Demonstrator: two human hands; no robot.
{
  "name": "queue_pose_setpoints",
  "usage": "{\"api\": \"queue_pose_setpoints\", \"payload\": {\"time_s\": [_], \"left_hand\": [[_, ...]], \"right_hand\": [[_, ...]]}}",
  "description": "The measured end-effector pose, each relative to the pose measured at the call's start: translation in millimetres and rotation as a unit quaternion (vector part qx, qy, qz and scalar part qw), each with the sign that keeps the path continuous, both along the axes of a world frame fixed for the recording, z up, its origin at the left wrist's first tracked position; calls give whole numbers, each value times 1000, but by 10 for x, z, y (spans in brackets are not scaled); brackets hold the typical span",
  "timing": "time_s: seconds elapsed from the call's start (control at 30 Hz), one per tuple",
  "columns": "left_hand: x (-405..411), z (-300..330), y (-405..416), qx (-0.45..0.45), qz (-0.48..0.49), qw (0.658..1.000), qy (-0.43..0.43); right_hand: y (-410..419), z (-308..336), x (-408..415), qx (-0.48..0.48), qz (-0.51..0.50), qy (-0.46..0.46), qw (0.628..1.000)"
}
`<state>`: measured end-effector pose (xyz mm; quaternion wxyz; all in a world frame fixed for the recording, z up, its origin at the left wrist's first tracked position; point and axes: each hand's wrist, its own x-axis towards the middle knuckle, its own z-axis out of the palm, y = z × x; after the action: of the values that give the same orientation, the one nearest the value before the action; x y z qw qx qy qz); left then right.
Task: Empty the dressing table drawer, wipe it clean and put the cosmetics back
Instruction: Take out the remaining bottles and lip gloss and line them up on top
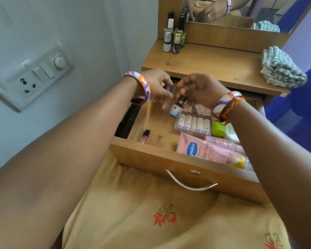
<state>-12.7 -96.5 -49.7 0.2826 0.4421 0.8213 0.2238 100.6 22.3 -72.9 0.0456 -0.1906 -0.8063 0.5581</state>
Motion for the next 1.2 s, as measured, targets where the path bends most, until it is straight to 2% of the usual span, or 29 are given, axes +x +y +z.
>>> {"api": "queue_pose_setpoints", "payload": {"time_s": [0.1, 0.2, 0.3, 0.4, 0.6, 0.77, 1.0, 1.2], "left_hand": [[-159, 96, 32, 99, 70, 992, 20], [-297, 146, 89, 197, 146, 969, 16], [-406, 121, 193, 240, 206, 948, 38], [-490, 52, 309, 256, 252, 932, 47], [-588, -44, 443, 283, 283, 915, 50], [-624, -208, 504, 279, 293, 911, 81], [-644, -286, 502, 271, 301, 911, 80], [-614, -326, 500, 283, 315, 902, 84]], "right_hand": [[68, 163, -190, 31, -65, 72, 995], [118, 303, -404, 75, -147, 135, 977], [171, 333, -640, 167, -212, 166, 948], [208, 300, -857, 248, -221, 163, 929], [151, 194, -1010, 340, -182, 155, 910], [126, 73, -987, 276, -208, 192, 919], [215, 24, -981, 212, -239, 163, 933], [203, -20, -965, 208, -253, 171, 929]]}}
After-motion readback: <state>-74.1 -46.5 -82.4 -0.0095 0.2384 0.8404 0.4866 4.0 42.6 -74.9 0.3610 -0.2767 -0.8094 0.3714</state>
